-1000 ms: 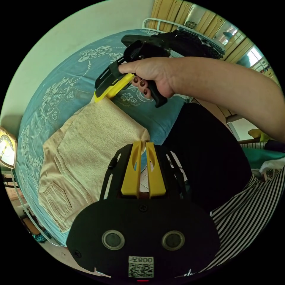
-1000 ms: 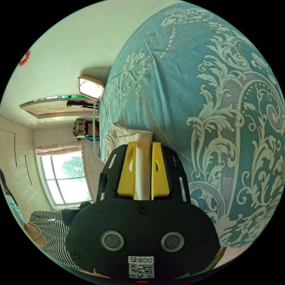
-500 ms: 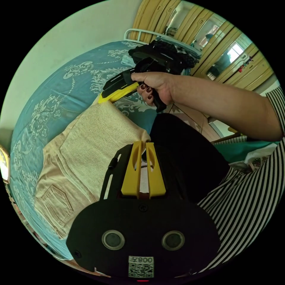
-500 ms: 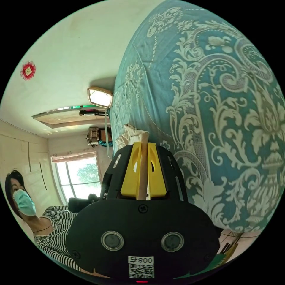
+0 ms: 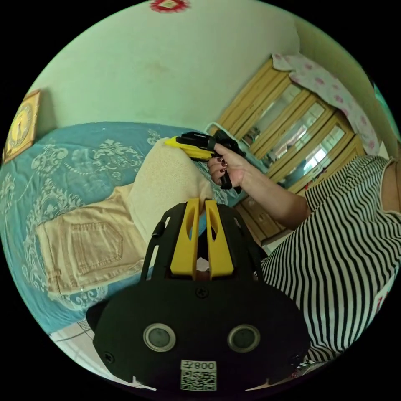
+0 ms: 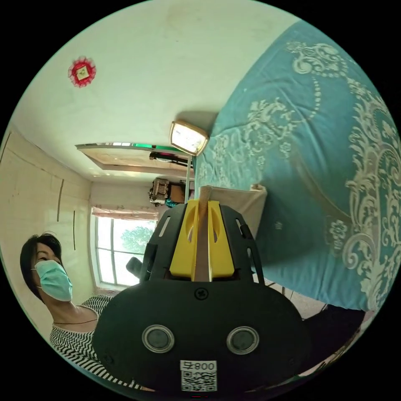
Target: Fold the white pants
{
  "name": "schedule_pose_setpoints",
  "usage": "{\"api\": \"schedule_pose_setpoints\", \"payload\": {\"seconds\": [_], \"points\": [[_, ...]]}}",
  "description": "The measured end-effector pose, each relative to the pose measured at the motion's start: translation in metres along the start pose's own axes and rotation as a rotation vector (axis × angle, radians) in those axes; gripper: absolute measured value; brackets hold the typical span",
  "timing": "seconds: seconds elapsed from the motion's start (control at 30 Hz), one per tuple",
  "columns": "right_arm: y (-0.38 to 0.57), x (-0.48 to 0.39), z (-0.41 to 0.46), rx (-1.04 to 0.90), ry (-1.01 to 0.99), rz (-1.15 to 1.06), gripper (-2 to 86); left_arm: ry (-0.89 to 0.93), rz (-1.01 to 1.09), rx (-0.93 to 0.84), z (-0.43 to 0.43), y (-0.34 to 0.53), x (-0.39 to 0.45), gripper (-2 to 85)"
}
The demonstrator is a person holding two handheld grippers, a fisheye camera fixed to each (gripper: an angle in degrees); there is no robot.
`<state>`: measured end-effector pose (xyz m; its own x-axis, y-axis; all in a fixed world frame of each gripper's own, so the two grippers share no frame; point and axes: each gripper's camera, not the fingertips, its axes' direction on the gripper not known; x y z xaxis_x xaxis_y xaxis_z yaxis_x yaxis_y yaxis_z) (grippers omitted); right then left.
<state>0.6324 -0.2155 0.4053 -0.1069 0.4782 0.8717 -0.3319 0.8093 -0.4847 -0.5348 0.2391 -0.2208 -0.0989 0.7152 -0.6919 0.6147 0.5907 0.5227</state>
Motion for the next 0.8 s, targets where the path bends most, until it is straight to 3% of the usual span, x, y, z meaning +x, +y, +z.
{"api": "schedule_pose_setpoints", "payload": {"seconds": [0.37, 0.8], "points": [[-0.047, -0.025, 0.243, -0.189, 0.115, -0.117, 2.6, -0.002, -0.348, 0.274, -0.282, -0.017, -0.124, 2.2], [-0.084, 0.06, 0.445, -0.334, 0.319, -0.077, 2.7, 0.119, -0.684, 0.402, -0.432, -0.027, -0.221, 2.3]]}}
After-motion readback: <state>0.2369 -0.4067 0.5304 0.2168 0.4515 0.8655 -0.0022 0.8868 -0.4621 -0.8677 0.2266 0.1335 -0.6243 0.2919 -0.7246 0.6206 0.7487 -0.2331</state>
